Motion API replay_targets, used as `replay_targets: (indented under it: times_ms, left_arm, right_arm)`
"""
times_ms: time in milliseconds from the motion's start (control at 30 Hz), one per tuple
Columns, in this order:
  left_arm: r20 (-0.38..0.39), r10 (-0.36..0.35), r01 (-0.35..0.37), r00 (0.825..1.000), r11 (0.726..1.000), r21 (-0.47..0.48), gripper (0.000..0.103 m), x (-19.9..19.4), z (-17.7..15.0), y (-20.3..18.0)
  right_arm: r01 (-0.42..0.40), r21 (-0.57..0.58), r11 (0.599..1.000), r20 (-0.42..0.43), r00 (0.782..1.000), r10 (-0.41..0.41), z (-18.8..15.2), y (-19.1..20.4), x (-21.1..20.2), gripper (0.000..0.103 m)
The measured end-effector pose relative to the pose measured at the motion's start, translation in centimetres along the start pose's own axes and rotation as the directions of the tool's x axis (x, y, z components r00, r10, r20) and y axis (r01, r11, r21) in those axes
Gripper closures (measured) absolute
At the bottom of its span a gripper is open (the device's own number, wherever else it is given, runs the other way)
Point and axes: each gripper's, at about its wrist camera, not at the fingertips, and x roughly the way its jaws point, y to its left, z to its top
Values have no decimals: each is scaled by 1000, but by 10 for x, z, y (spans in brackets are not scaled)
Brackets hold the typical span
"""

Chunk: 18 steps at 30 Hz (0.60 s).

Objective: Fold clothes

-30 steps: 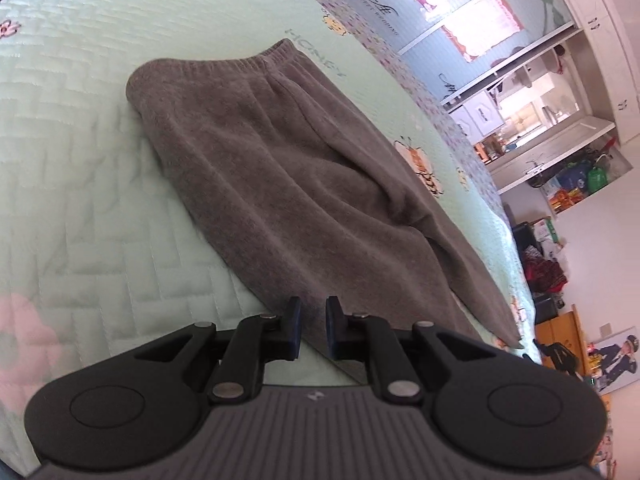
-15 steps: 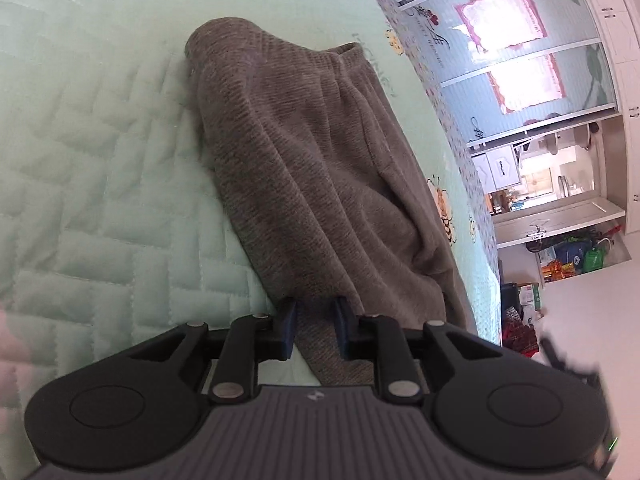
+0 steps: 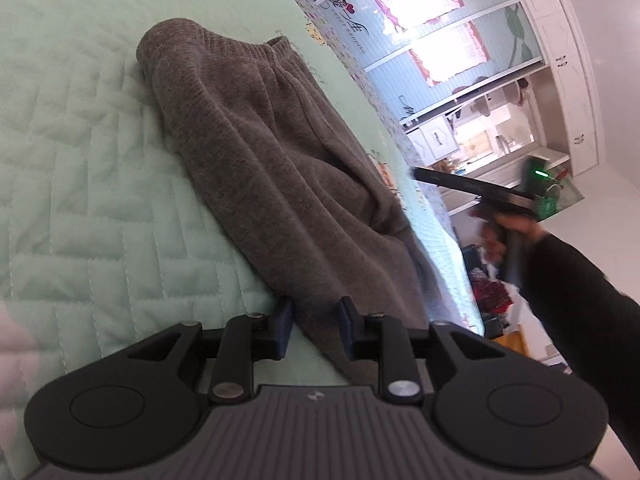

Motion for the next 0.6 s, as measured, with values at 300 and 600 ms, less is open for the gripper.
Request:
replay_targets:
  times_ms: [300, 600]
  left_arm:
    - [-44, -56, 53, 997, 996, -66, 56, 26, 0, -8]
    - [-45, -84, 66, 995, 948, -312, 97, 54, -2, 0]
  right_arm:
    - [-118, -142, 983, -152, 984, 96, -10, 12, 50, 50]
    - [-159, -80, 984, -169, 975, 144, -8, 3, 53, 93]
